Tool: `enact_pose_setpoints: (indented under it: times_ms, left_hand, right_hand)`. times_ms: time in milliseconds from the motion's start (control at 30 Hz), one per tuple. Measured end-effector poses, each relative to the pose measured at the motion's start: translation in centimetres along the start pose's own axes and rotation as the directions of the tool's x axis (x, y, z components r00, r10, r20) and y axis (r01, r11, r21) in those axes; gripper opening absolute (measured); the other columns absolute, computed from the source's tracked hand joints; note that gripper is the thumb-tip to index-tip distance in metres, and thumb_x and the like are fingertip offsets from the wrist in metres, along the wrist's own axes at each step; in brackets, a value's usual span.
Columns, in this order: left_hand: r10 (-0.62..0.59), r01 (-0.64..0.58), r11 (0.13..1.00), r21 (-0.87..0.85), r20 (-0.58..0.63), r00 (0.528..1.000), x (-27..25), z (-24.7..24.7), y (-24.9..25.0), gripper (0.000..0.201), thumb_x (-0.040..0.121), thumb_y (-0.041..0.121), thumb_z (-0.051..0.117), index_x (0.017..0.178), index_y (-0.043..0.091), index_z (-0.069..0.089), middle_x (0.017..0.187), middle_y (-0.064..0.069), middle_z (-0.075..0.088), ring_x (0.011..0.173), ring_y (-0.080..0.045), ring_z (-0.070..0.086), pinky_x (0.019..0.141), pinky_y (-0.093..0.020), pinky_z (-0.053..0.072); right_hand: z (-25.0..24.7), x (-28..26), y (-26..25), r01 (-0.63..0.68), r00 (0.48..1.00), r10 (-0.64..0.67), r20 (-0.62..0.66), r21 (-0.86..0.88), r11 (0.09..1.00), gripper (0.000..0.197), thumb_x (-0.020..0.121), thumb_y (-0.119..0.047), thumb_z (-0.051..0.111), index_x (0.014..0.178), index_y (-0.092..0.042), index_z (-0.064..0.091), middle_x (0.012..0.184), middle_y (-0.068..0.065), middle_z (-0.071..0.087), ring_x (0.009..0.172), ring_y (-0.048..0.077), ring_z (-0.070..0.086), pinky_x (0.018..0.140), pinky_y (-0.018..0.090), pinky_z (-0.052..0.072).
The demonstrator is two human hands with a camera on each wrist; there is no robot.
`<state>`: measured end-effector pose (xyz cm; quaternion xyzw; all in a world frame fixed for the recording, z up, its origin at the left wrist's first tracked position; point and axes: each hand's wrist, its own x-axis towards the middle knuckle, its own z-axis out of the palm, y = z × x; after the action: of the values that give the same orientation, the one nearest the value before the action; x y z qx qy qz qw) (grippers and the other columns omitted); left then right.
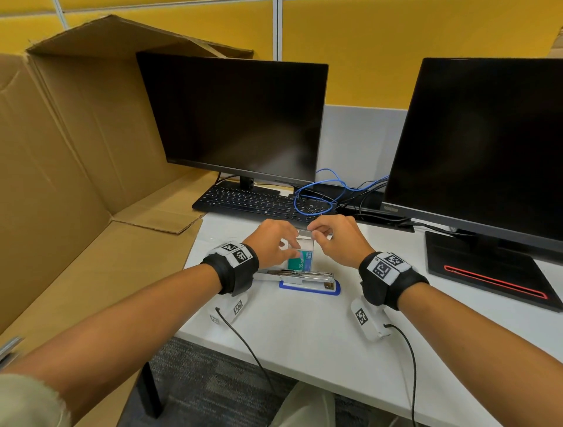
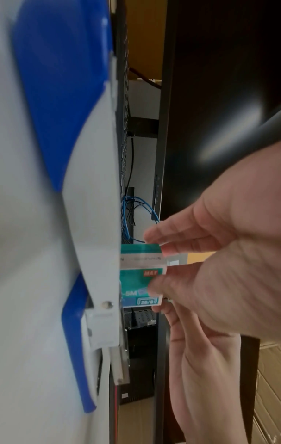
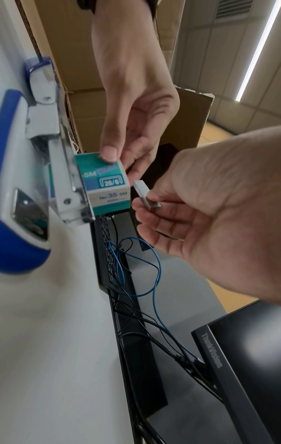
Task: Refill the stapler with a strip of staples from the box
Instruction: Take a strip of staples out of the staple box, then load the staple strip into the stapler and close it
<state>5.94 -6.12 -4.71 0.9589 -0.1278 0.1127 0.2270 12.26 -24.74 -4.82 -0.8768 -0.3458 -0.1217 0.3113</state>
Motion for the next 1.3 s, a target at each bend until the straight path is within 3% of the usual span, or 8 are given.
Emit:
enact_pose_setpoints:
  times_ms: [67, 333, 433, 600, 733, 833, 933, 1300]
  left_hand:
    - [0.0, 0.001, 0.997, 0.078, -0.01, 1.0, 0.3, 0.0, -0.1, 0.019, 0.083, 0.026, 0.073, 0.096, 0.014, 0.077, 0.118, -0.003, 0.068, 0.1, -0.016, 0.063, 0.081, -0.026, 0.057]
    - [-0.188, 0.209, 0.944, 0.257, -0.101, 0.977, 1.0, -1.6, -1.4, 0.025, 0.086, 0.029, 0.067, 0.109, 0.019, 0.073, 0.122, -0.001, 0.068, 0.11, -0.02, 0.062, 0.091, -0.033, 0.054]
    - [-0.098, 0.122, 0.966, 0.226, -0.118, 0.988, 0.3, -1.9, -0.7, 0.033, 0.083, 0.03, 0.069, 0.116, 0.023, 0.067, 0.124, 0.001, 0.065, 0.114, -0.018, 0.059, 0.094, -0.031, 0.051]
    - [0.067, -0.063, 0.993, 0.102, -0.036, 0.997, -0.9, -1.2, 1.5, 0.033, 0.082, 0.033, 0.072, 0.113, 0.022, 0.072, 0.109, 0.001, 0.074, 0.095, -0.014, 0.068, 0.087, -0.031, 0.056]
    - [0.053, -0.056, 0.998, -0.028, -0.074, 0.996, -1.0, -0.7, 1.3, 0.016, 0.084, 0.023, 0.071, 0.097, 0.017, 0.076, 0.087, -0.002, 0.078, 0.078, -0.014, 0.072, 0.078, -0.031, 0.059]
    - [0.067, -0.07, 0.996, -0.052, -0.055, 0.996, -1.4, -0.4, 1.4, 0.03, 0.076, 0.035, 0.077, 0.1, 0.017, 0.075, 0.09, 0.002, 0.077, 0.077, -0.004, 0.068, 0.075, -0.013, 0.054]
    - [0.102, -0.103, 0.995, -0.014, -0.045, 0.994, -1.4, -0.1, 1.5, 0.025, 0.079, 0.024, 0.077, 0.102, 0.015, 0.075, 0.093, 0.001, 0.077, 0.076, -0.002, 0.064, 0.077, -0.015, 0.055]
    - [0.051, -0.048, 0.998, -0.033, 0.112, 0.992, -1.5, 1.4, 1.9, 0.014, 0.081, 0.013, 0.074, 0.094, 0.01, 0.074, 0.085, -0.006, 0.076, 0.077, -0.013, 0.07, 0.073, -0.017, 0.054]
  right_hand:
    - [-0.1, -0.2, 0.0, -0.014, 1.0, 0.014, 0.004, 0.023, 1.0, 0.023, 0.092, -0.014, 0.058, 0.112, -0.016, 0.069, 0.092, 0.002, 0.074, 0.08, 0.01, 0.063, 0.083, 0.024, 0.052]
    - [-1.2, -0.7, -0.1, -0.025, 0.974, 0.016, 0.228, 0.036, 0.999, 0.029, 0.096, -0.004, 0.05, 0.113, -0.014, 0.071, 0.093, 0.001, 0.07, 0.069, -0.007, 0.058, 0.071, 0.011, 0.044]
    - [-1.1, -0.9, -0.1, -0.054, 0.959, 0.032, 0.282, 0.073, 0.996, 0.028, 0.095, -0.004, 0.052, 0.114, -0.011, 0.072, 0.094, 0.005, 0.074, 0.066, -0.004, 0.061, 0.059, 0.005, 0.046]
    - [-1.0, -1.3, -0.6, -0.15, 0.963, 0.073, 0.259, 0.29, 0.945, 0.018, 0.093, -0.007, 0.061, 0.107, -0.002, 0.072, 0.086, 0.01, 0.077, 0.067, 0.012, 0.067, 0.062, 0.022, 0.058]
    - [-1.0, -1.9, -1.2, -0.199, 0.946, 0.083, 0.314, 0.358, 0.912, 0.015, 0.088, -0.006, 0.068, 0.1, 0.0, 0.073, 0.087, 0.015, 0.078, 0.066, 0.013, 0.067, 0.062, 0.022, 0.057]
    - [-1.1, -2.3, -0.9, -0.241, 0.945, 0.124, 0.303, 0.388, 0.89, 0.017, 0.086, -0.005, 0.07, 0.101, 0.001, 0.073, 0.087, 0.019, 0.077, 0.068, 0.017, 0.067, 0.066, 0.025, 0.059]
    - [-1.1, -2.7, -0.5, -0.288, 0.94, 0.157, 0.303, 0.455, 0.842, 0.018, 0.084, -0.004, 0.072, 0.101, 0.0, 0.073, 0.089, 0.019, 0.077, 0.07, 0.017, 0.068, 0.068, 0.025, 0.059]
    - [-1.0, -3.3, -0.7, -0.053, 0.944, 0.052, 0.325, -0.005, 0.999, 0.019, 0.079, -0.024, 0.078, 0.096, -0.015, 0.08, 0.088, 0.001, 0.077, 0.073, 0.008, 0.064, 0.064, 0.009, 0.046]
